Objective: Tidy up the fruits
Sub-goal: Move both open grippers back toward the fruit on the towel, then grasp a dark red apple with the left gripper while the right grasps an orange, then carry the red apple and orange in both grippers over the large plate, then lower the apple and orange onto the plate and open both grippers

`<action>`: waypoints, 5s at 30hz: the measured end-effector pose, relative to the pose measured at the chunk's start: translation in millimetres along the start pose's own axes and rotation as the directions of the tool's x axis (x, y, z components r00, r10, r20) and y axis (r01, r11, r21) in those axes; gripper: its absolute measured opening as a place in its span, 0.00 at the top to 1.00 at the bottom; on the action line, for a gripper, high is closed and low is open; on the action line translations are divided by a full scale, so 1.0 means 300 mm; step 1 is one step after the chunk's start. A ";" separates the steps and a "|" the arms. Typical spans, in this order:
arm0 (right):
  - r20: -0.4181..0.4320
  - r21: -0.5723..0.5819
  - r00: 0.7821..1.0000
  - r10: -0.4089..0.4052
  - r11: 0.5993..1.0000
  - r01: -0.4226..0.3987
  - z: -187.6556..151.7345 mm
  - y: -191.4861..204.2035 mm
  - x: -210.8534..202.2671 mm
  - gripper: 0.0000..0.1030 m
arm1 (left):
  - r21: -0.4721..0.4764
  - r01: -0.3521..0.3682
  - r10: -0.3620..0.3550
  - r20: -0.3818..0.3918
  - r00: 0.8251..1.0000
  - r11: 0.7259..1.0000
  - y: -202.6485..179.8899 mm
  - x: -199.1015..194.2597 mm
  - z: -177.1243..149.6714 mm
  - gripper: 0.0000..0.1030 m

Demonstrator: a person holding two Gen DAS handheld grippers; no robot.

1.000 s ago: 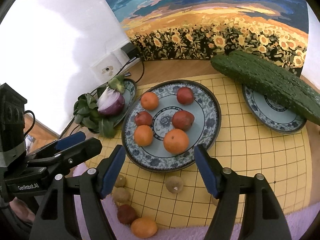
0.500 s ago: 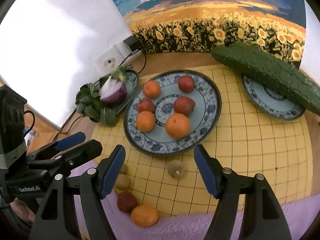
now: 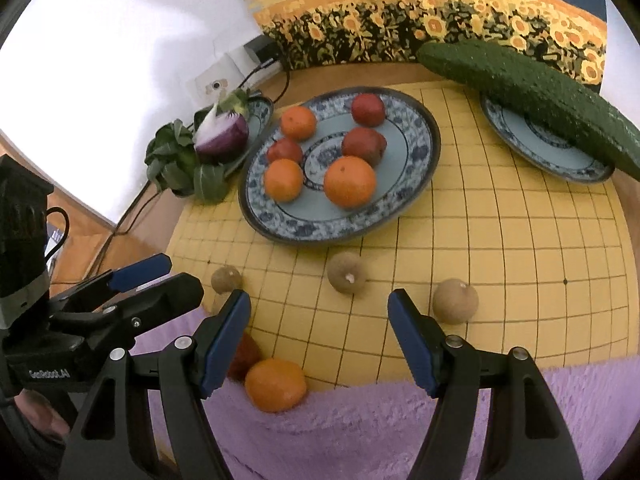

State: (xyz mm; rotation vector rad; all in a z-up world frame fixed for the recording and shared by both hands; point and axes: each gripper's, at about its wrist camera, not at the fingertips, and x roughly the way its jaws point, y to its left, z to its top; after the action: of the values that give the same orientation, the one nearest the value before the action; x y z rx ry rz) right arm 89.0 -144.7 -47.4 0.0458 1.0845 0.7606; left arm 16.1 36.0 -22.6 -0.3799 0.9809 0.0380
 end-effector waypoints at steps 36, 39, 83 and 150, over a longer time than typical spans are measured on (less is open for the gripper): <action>-0.057 -0.101 0.998 0.033 0.994 -0.038 -0.094 0.060 -0.021 0.54 | -0.004 0.076 -0.076 -0.075 0.994 0.997 -0.045 -0.011 -0.145 0.71; -0.078 -0.119 0.996 0.046 0.991 -0.055 -0.094 0.073 -0.007 0.62 | -0.010 0.082 -0.082 -0.054 0.995 0.997 -0.035 -0.028 -0.145 0.71; -0.016 -0.089 1.000 0.025 0.996 -0.026 -0.005 0.028 -0.045 0.66 | -0.023 0.079 -0.079 0.027 0.997 0.997 -0.027 -0.050 -0.040 0.72; -0.002 0.047 1.000 0.002 0.999 -0.002 0.350 -0.171 0.104 0.62 | -0.008 0.023 -0.022 0.024 0.999 1.000 0.042 0.177 0.284 0.72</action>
State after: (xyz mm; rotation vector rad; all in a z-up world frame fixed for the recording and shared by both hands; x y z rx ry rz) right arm 209.0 -131.2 -40.1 0.0866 1.1041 0.7373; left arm 111.6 68.7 -27.4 -0.3971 0.9533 0.0261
